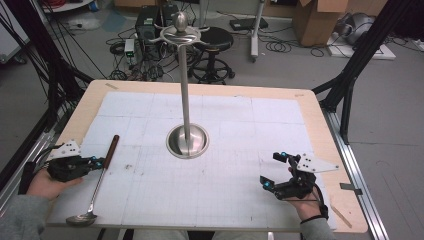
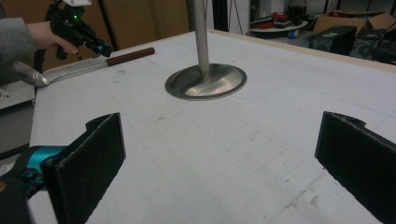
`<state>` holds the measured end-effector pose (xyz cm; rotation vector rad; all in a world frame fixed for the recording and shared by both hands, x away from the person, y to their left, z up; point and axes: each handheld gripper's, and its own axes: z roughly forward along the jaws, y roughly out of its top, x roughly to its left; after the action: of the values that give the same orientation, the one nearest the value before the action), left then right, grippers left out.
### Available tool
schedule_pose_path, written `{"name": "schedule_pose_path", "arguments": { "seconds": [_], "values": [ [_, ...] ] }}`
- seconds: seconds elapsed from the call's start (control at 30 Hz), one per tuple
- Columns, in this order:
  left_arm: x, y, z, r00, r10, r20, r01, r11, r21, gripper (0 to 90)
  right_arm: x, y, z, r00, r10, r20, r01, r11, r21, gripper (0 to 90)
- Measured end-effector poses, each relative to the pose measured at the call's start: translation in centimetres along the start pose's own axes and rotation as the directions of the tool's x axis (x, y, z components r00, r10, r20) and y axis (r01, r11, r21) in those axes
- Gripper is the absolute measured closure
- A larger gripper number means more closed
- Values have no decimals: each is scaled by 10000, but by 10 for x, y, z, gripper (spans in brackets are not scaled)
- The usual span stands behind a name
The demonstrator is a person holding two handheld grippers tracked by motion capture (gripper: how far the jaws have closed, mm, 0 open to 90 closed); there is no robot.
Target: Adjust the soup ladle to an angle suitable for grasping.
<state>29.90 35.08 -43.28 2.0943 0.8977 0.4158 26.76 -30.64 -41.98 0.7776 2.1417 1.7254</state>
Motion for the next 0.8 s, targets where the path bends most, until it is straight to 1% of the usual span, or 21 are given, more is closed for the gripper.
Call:
{"name": "schedule_pose_path", "arguments": {
  "seconds": [0.07,0.13,0.23,0.27,0.3,0.33,0.47,0.5,0.63,0.7,0.73,0.77,0.8],
  "values": [
    [5,-1,2,10000,-74,-8,74,9999,153,897,0,0,0,10000,25,-2,-25,10000,-8,8],
    [10,-2,4,9997,-247,54,245,9994,254,897,1,0,0,10000,21,2,-21,10000,19,7],
    [13,-4,10,9994,-264,226,250,9980,585,897,1,0,0,10000,-8,-2,9,10000,35,7],
    [14,-4,12,9989,-368,282,350,9975,610,897,1,0,0,10000,3,-11,-3,10000,38,7],
    [14,-3,12,9978,-573,328,553,9966,613,897,0,0,0,10000,9,-1,-9,10000,38,7],
    [15,-3,12,9977,-592,341,568,9961,669,897,0,0,0,10000,26,21,-26,10000,8,7],
    [11,1,13,9992,-362,171,345,9952,910,897,0,0,1,10000,15,5,-15,10000,87,7],
    [10,2,14,9991,-364,201,344,9952,917,897,0,0,1,10000,5,13,-5,9999,104,7],
    [4,7,18,9995,-7,323,-26,9946,1036,897,0,0,1,10000,1,4,-1,10000,83,7],
    [0,11,22,9979,119,630,-189,9935,1119,897,0,0,1,10000,26,8,-26,9999,104,8],
    [-3,14,25,9975,200,676,-277,9929,1157,897,0,0,1,10000,16,15,-17,9999,110,7],
    [-5,17,28,9966,146,807,-244,9923,1214,897,0,0,1,10000,42,35,-42,9999,108,7],
    [-8,19,31,9957,211,899,-323,9916,1254,897,-1,0,2,10000,13,59,-13,10000,95,7]
  ]
}}
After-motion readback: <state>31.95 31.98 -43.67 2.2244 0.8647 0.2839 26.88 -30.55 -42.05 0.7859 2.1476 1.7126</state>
